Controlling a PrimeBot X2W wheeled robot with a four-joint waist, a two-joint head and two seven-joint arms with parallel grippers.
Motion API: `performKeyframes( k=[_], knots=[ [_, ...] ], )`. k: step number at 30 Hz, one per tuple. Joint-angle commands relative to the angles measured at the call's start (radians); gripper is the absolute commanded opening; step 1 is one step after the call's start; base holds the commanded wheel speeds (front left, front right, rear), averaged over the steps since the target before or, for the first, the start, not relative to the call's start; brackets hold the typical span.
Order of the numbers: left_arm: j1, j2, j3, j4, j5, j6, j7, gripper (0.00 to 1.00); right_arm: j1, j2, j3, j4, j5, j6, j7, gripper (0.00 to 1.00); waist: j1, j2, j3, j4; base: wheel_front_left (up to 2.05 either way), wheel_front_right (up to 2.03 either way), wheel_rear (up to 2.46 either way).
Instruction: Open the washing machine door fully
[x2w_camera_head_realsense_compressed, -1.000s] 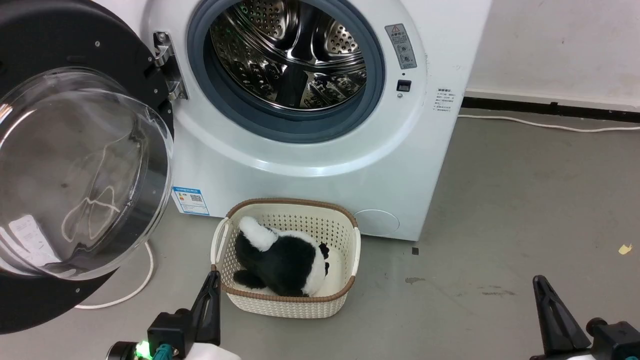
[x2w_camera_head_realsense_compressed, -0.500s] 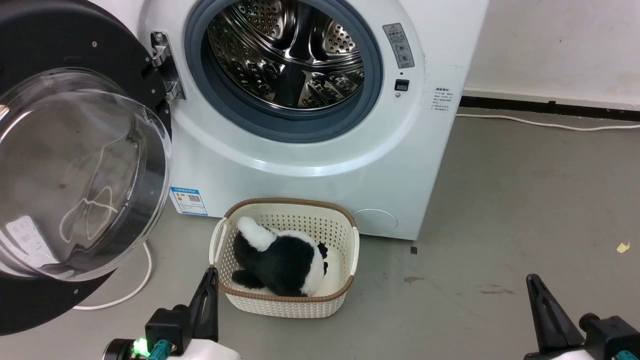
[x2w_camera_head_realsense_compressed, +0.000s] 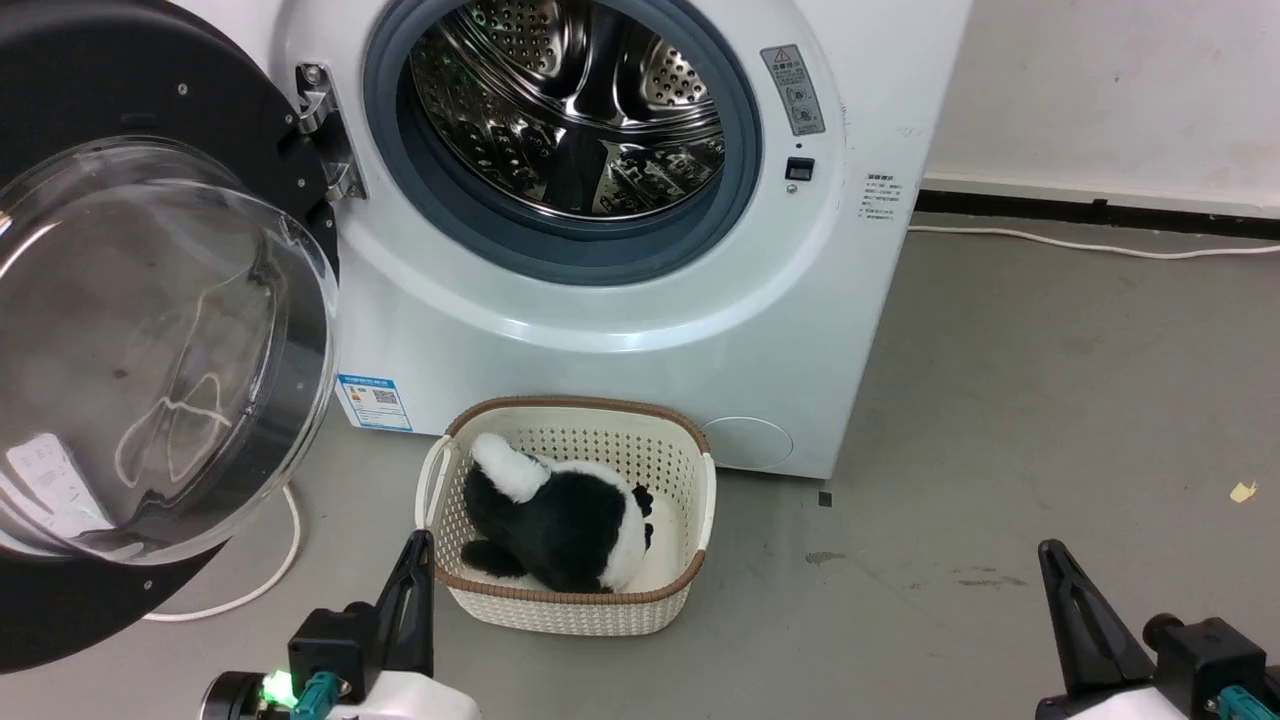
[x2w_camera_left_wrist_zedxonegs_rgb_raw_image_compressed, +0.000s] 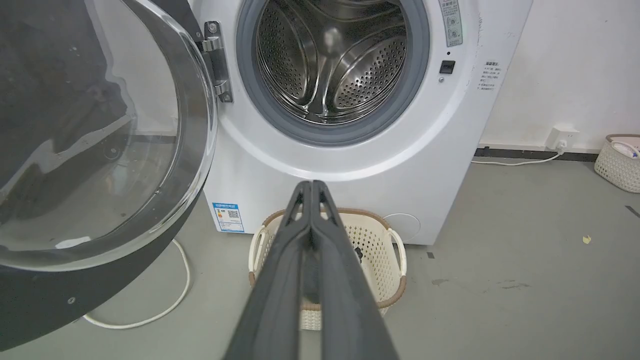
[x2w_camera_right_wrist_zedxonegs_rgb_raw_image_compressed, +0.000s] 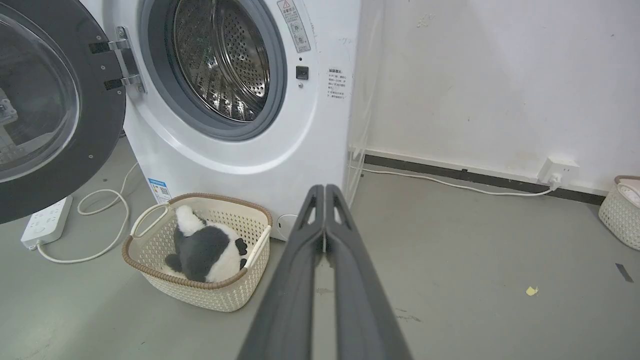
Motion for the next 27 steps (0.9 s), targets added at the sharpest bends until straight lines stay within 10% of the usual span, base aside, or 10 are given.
performKeyframes(
  k=[1, 27],
  knots=[
    [-0.007, -0.001, 0.007, -0.006, 0.008, -0.006, 0.008, 0.0, -0.019, 0.002, 0.003, -0.006, -0.004, 0.0, 0.007, 0.0, -0.0001, 0.0, 0.0, 0.0, 0.0, 0.0, 0.0],
    [-0.012, -0.012, 0.038, -0.039, 0.037, -0.02, 0.059, 0.0, -0.042, 0.002, 0.032, -0.015, -0.008, 0.0, 0.058, 0.0, -0.0001, 0.0, 0.003, -0.009, 0.0, 0.0, 0.0]
  ],
)
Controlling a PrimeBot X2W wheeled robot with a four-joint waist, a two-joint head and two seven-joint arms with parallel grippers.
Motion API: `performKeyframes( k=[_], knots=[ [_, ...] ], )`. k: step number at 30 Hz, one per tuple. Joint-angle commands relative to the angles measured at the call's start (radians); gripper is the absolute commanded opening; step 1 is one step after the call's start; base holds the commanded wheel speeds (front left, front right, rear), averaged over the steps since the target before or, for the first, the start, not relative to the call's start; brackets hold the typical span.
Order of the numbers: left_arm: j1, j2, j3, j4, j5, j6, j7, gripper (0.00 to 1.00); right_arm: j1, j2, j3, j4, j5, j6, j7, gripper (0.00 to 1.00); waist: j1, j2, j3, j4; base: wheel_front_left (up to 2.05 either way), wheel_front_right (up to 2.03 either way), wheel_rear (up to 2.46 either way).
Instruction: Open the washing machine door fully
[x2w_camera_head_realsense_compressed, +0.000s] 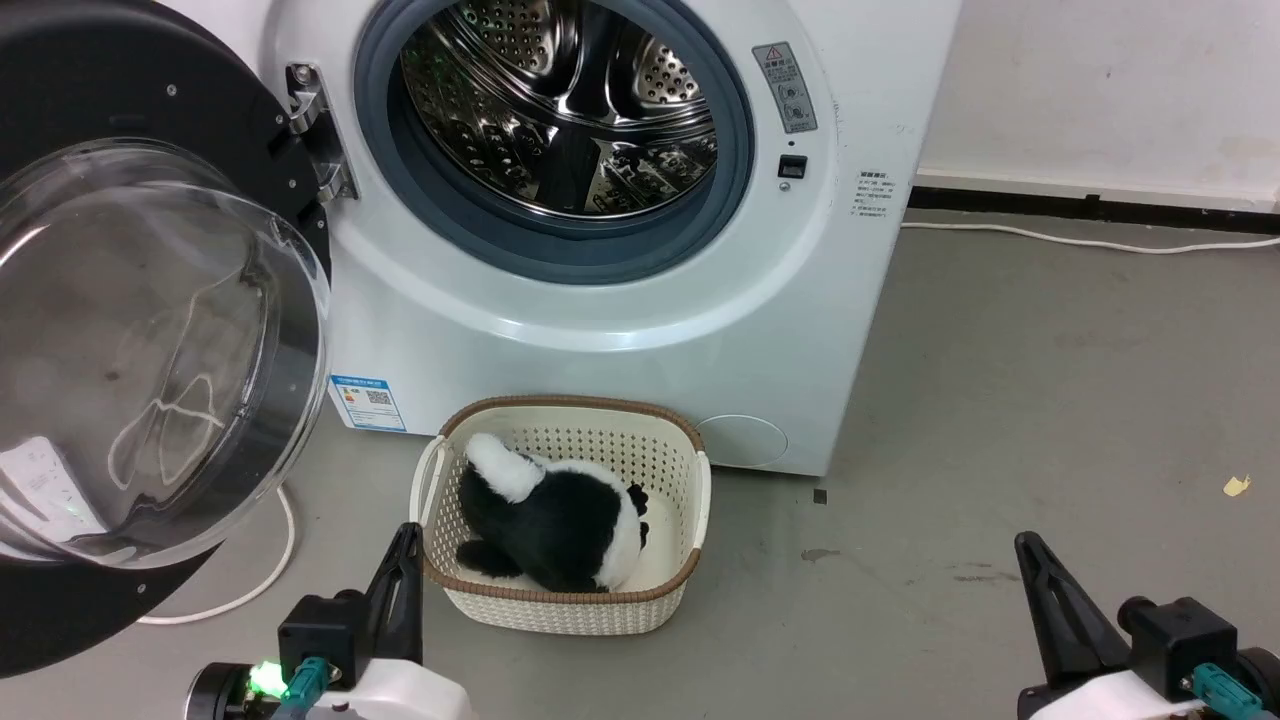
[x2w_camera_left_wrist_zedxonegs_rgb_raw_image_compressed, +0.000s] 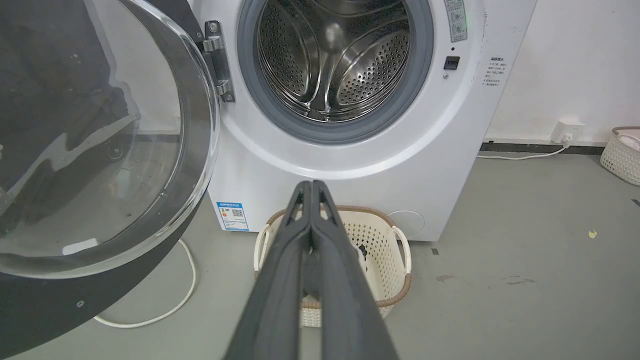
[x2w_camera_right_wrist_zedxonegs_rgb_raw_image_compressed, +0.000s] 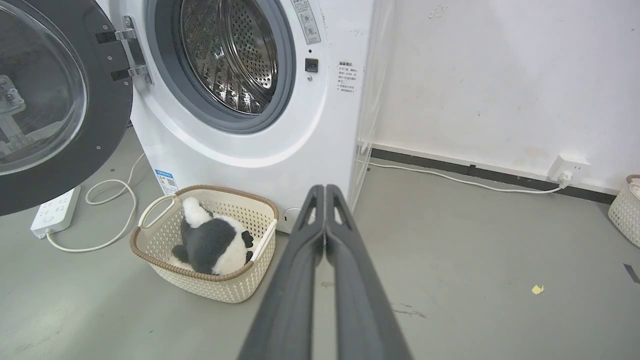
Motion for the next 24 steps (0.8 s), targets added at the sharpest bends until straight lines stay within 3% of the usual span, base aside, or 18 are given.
performKeyframes(
  k=[1, 24],
  knots=[
    [-0.011, -0.004, 0.006, -0.005, 0.01, -0.003, 0.004, 0.0, -0.023, 0.002, 0.003, -0.006, -0.007, 0.0, 0.003, 0.0, -0.0001, 0.0, 0.0, 0.0, 0.0, 0.0, 0.0],
    [-0.015, -0.013, 0.035, -0.036, 0.037, -0.016, 0.051, 0.0, -0.044, 0.003, 0.029, -0.014, -0.011, 0.001, 0.05, 0.0, -0.0001, 0.0, 0.002, -0.008, 0.0, 0.0, 0.0]
  ],
)
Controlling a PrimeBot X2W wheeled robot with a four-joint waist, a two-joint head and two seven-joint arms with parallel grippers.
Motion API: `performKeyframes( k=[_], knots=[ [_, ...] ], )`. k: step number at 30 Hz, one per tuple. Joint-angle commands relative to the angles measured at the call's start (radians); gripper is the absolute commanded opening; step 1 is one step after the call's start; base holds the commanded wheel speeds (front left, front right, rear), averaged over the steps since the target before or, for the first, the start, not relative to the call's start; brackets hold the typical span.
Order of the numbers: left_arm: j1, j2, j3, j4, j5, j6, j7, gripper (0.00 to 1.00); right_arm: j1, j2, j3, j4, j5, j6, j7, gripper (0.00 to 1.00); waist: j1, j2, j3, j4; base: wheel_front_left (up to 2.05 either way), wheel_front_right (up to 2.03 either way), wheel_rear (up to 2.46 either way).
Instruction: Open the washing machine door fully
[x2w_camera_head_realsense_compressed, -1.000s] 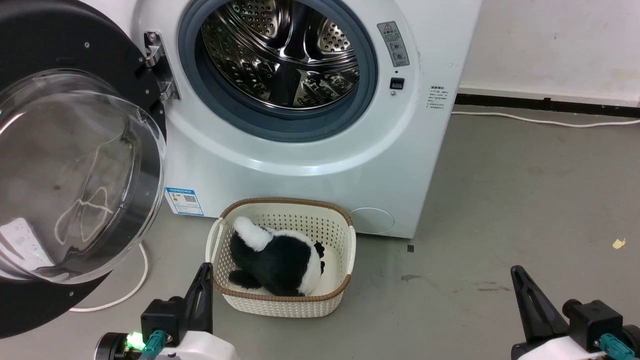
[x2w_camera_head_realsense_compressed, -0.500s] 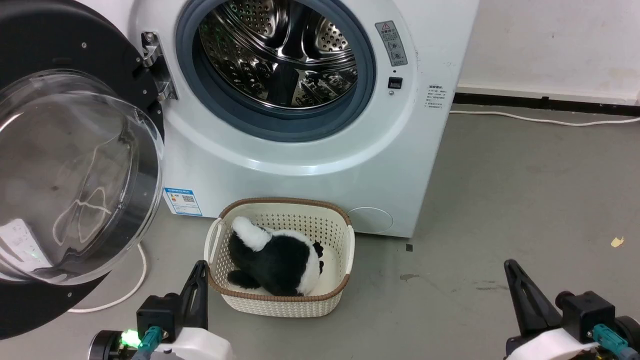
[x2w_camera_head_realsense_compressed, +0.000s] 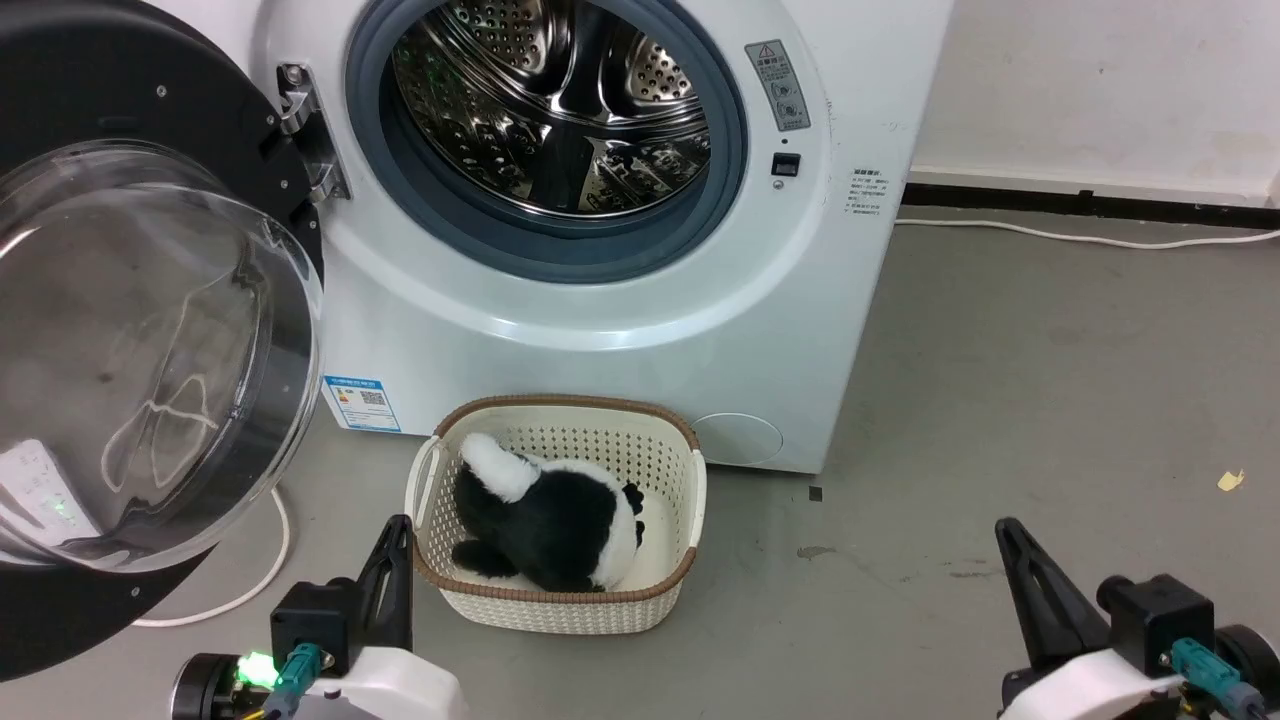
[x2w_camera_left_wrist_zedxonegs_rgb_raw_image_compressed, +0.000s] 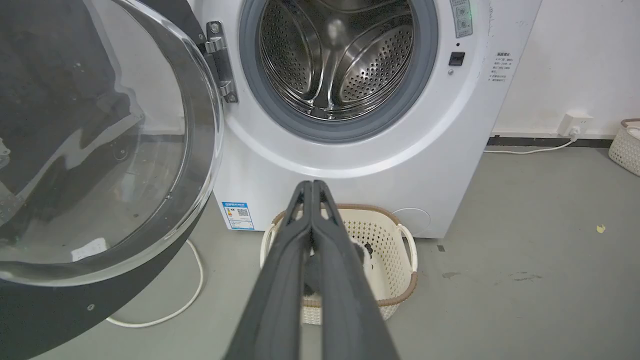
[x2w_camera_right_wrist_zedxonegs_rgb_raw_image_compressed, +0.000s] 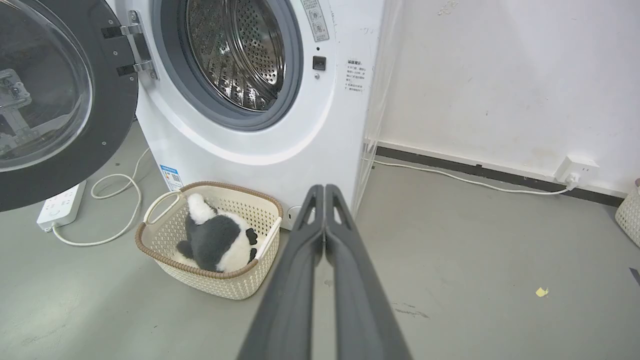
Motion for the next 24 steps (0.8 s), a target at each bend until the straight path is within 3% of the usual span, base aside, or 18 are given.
performKeyframes(
  k=[1, 24],
  knots=[
    [-0.011, -0.007, 0.007, -0.007, 0.007, -0.002, 0.004, 0.0, -0.019, 0.003, 0.004, -0.008, -0.01, 0.001, 0.005, 0.0, 0.0, 0.0, 0.0, 0.0, 0.0, 0.0, 0.0],
    [-0.015, -0.016, 0.035, -0.037, 0.033, -0.015, 0.051, 0.0, -0.04, 0.004, 0.031, -0.017, -0.014, 0.001, 0.052, 0.0, 0.0, 0.0, 0.002, -0.008, 0.0, 0.0, 0.0]
  ],
)
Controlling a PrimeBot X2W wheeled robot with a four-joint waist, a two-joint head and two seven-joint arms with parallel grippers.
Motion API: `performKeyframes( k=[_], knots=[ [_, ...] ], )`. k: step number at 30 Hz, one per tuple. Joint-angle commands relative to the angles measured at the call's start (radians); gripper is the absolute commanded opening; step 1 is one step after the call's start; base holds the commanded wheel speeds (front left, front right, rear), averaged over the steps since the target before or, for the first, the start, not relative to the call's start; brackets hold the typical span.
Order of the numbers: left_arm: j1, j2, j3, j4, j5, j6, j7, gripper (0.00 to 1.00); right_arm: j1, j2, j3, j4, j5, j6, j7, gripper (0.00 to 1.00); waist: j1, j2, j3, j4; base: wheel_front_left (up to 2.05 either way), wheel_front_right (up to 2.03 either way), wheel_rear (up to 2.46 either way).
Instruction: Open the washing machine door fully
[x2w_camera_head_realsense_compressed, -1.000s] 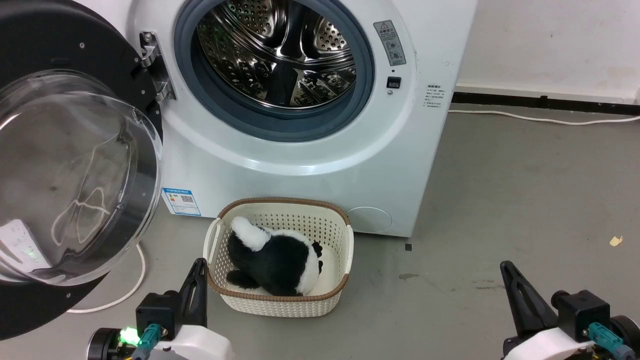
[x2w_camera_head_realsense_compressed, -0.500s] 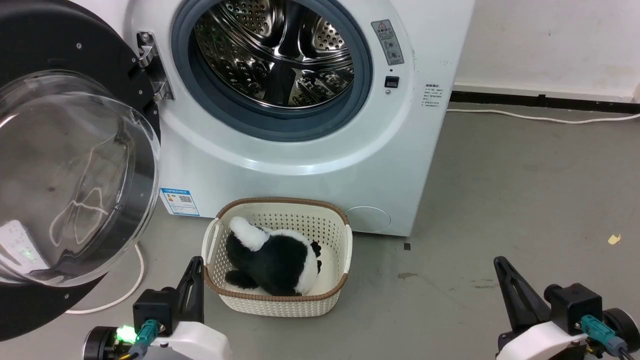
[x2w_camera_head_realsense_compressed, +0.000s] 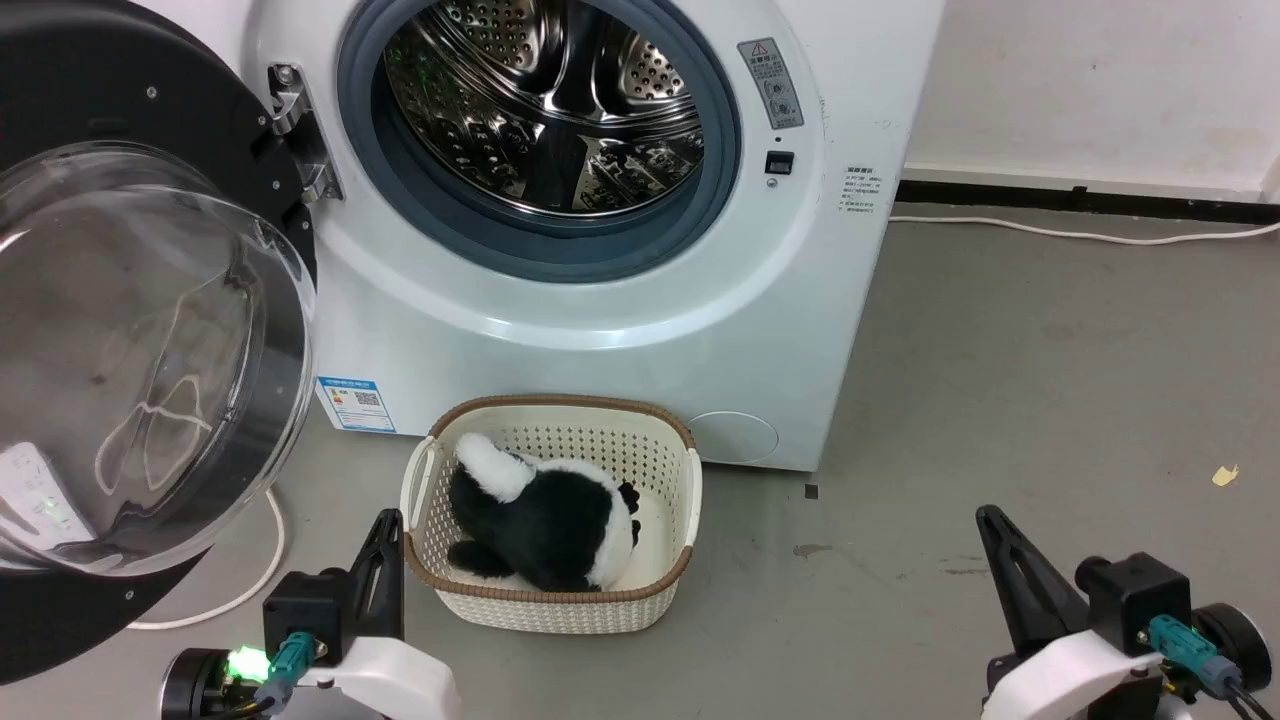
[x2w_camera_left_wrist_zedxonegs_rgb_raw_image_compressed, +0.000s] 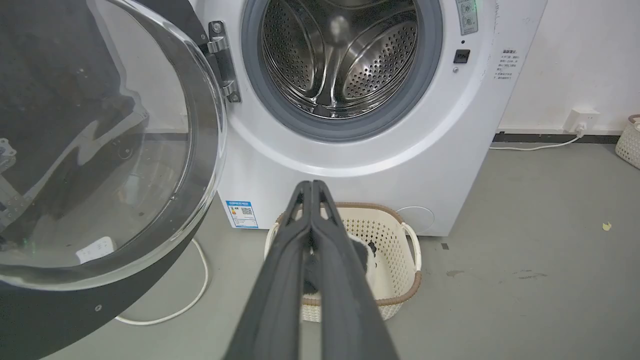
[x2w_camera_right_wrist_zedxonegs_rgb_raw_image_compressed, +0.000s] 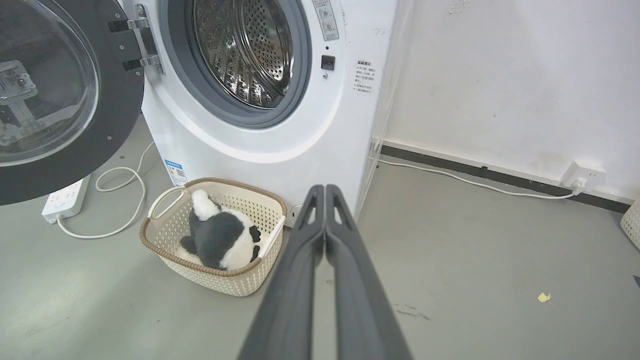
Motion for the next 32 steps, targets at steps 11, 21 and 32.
performKeyframes(
  k=[11, 21, 32],
  knots=[
    [-0.015, -0.002, 0.013, -0.013, 0.015, -0.006, 0.016, 0.0, -0.019, 0.004, 0.01, -0.008, -0.008, 0.001, 0.013, 0.0, 0.0, 0.0, 0.001, -0.002, 0.0, 0.0, 0.0],
    [-0.015, -0.002, 0.013, -0.013, 0.015, -0.006, 0.016, 0.0, -0.019, 0.004, 0.01, -0.008, -0.008, 0.001, 0.013, 0.0, 0.0, 0.0, 0.001, -0.002, 0.0, 0.0, 0.0],
    [-0.015, -0.002, 0.013, -0.013, 0.015, -0.006, 0.016, 0.0, -0.019, 0.004, 0.01, -0.008, -0.008, 0.001, 0.013, 0.0, 0.0, 0.0, 0.001, -0.002, 0.0, 0.0, 0.0]
  ],
)
